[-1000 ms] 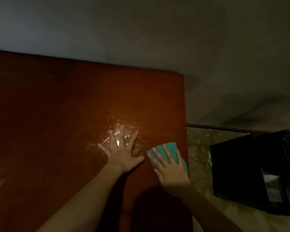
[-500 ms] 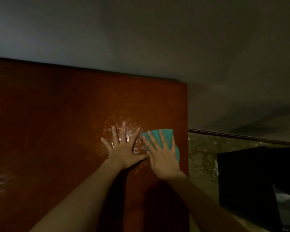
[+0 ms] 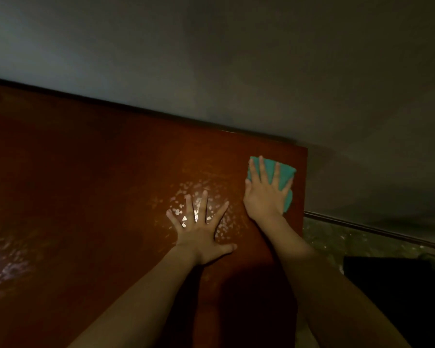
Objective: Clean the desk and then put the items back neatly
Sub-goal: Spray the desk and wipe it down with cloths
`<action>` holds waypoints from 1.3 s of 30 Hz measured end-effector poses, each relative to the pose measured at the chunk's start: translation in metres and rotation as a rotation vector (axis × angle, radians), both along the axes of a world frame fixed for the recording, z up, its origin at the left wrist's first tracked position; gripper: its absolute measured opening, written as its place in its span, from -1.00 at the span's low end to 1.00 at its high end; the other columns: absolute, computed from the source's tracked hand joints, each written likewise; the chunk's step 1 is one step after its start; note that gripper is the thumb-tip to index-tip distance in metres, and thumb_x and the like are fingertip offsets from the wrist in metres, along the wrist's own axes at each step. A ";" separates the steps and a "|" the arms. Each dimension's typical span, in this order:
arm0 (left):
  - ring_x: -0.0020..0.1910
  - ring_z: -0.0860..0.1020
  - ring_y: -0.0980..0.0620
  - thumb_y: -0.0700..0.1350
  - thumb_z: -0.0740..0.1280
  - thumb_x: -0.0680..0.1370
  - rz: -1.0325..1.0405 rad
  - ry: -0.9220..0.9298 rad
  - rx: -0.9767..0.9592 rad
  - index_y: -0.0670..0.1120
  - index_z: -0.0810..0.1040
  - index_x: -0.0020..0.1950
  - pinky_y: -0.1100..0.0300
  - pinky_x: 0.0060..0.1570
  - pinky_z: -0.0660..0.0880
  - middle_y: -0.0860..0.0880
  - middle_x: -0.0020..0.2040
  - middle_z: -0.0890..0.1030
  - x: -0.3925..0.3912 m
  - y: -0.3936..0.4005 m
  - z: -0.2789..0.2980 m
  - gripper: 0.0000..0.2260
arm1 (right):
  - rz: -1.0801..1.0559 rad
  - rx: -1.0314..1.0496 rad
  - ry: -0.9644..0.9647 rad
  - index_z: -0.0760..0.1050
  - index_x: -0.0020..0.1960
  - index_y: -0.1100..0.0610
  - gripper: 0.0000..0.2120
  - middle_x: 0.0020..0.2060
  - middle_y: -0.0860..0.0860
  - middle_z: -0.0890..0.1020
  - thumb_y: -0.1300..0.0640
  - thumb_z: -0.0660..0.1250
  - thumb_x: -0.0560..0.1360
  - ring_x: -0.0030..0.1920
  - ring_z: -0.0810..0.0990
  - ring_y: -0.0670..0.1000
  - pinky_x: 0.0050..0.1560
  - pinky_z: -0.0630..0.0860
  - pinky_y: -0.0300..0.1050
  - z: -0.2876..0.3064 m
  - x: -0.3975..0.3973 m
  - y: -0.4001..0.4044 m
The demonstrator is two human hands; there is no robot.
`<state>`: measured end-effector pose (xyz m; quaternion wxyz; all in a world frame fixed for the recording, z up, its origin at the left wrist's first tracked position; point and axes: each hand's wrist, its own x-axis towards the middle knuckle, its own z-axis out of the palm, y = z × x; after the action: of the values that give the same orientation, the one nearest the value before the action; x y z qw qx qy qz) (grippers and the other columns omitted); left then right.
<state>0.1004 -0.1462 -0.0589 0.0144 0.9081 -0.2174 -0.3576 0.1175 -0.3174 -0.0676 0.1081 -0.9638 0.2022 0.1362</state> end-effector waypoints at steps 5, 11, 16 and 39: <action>0.30 -0.62 -0.17 0.47 0.18 0.35 -0.013 -0.005 0.008 0.37 -0.38 0.40 -0.48 0.13 -0.43 0.04 0.36 -0.62 0.007 -0.002 0.002 -0.13 | 0.315 -0.044 -0.014 -0.25 0.50 -0.13 -0.45 0.54 -0.11 -0.08 -0.13 -0.36 0.52 0.54 -0.15 0.13 0.39 -0.26 0.31 0.000 -0.012 0.015; 0.30 -0.60 -0.17 0.48 0.15 0.37 0.012 -0.010 0.022 0.37 -0.45 0.35 -0.51 0.14 -0.38 0.04 0.32 -0.64 0.043 -0.022 0.002 -0.14 | 0.358 -0.082 0.029 0.26 0.47 -0.07 -0.50 0.44 -0.07 0.35 -0.07 -0.02 0.54 0.44 0.30 0.13 0.32 0.19 0.34 -0.005 -0.041 -0.033; 0.27 -0.63 -0.18 0.50 0.13 0.36 0.008 -0.022 0.023 0.37 -0.48 0.34 -0.53 0.10 -0.39 0.03 0.31 -0.67 0.047 -0.023 -0.004 -0.14 | 0.062 -0.057 -0.030 -0.16 0.54 -0.15 -0.52 0.54 -0.14 -0.11 -0.06 -0.14 0.64 0.54 -0.17 0.07 0.44 -0.19 0.29 -0.005 -0.001 -0.063; 0.50 -0.31 -0.17 0.38 0.13 0.47 0.045 -0.202 0.045 0.21 -0.25 0.51 -0.39 0.33 -0.24 -0.03 0.54 -0.31 0.089 0.047 0.029 -0.22 | -0.164 -0.037 -0.015 -0.26 0.54 -0.09 -0.50 0.54 -0.08 -0.21 -0.05 -0.19 0.65 0.52 -0.24 0.17 0.40 -0.26 0.40 0.001 0.053 0.005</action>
<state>0.1889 -0.0992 -0.0303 -0.0198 0.9443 -0.1893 -0.2686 0.1705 -0.3122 -0.0664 0.1025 -0.9468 0.2821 0.1161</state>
